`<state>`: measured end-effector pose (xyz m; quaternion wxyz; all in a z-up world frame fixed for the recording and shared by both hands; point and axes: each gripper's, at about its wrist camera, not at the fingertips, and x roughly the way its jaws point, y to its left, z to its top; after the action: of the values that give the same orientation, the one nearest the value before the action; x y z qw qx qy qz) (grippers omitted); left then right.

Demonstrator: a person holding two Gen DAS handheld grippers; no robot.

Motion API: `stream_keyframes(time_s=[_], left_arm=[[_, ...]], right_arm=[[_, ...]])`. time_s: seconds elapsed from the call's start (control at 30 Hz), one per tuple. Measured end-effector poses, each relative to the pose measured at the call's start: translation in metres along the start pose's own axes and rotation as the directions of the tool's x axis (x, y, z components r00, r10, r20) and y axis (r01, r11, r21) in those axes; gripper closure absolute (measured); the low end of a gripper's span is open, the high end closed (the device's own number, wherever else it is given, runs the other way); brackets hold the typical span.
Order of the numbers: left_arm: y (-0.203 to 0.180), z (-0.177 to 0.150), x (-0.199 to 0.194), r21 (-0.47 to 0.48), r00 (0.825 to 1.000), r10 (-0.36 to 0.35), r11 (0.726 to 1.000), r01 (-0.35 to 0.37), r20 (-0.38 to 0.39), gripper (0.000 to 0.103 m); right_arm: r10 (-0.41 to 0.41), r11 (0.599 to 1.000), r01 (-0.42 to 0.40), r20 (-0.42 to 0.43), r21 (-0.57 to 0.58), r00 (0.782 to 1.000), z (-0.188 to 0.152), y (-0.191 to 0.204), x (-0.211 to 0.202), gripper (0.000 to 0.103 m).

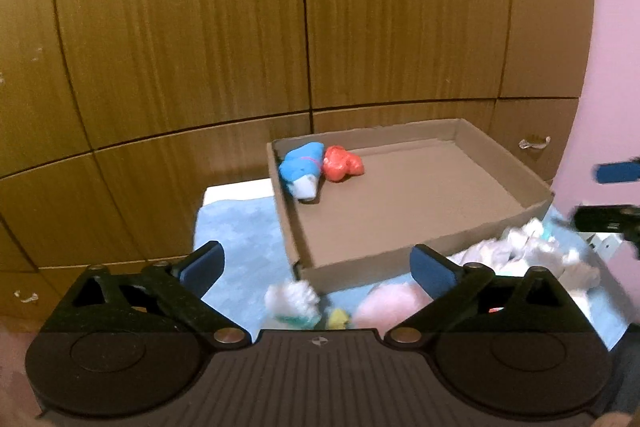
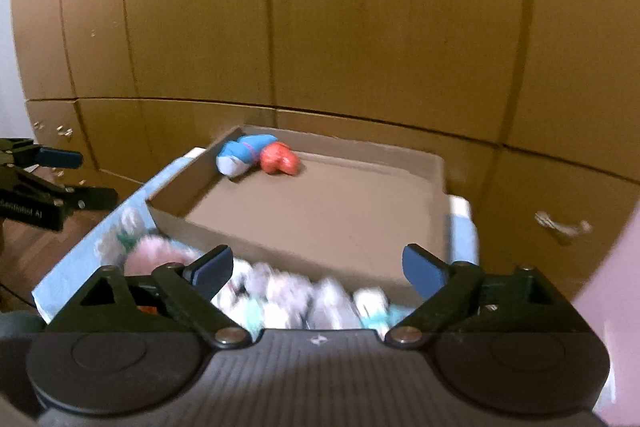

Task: Organize objects
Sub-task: 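Withdraw both tools from the tray back over the sock pile, then grasp the white fluffy sock with the left tool while the right tool grasps the white sock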

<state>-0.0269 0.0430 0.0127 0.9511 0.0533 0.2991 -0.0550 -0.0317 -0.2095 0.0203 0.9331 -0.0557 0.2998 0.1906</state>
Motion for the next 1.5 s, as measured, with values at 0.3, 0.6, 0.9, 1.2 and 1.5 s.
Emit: stream_keyframes(time_s=[0.3,0.6,0.9,1.2,1.5], left_arm=[[0.027,-0.052,0.002,-0.051,1.000,0.021,0.998,-0.020,0.015,0.002],[0.026,-0.058,0.030,0.002,0.999,0.035,0.999,-0.035,0.006,0.003],[0.030,-0.059,0.064,0.029,0.999,-0.003,1.000,0.004,-0.045,0.021],[0.035,-0.063,0.075,-0.005,0.995,-0.077,0.997,0.077,-0.070,0.050],[0.041,-0.059,0.063,-0.024,0.996,-0.065,0.998,0.063,-0.067,0.057]], right_arm=[[-0.100,0.993,0.099,0.016,0.062,0.995,-0.076,0.015,-0.027,0.012],[-0.156,0.969,0.146,0.037,0.197,0.987,-0.093,0.023,-0.013,0.032],[-0.141,0.964,0.135,0.010,0.230,0.990,-0.098,0.039,0.016,0.046],[-0.081,0.951,0.082,-0.015,0.297,0.997,-0.095,0.033,0.018,0.054],[-0.050,0.946,0.031,0.050,0.324,0.997,-0.095,0.029,0.001,0.064]])
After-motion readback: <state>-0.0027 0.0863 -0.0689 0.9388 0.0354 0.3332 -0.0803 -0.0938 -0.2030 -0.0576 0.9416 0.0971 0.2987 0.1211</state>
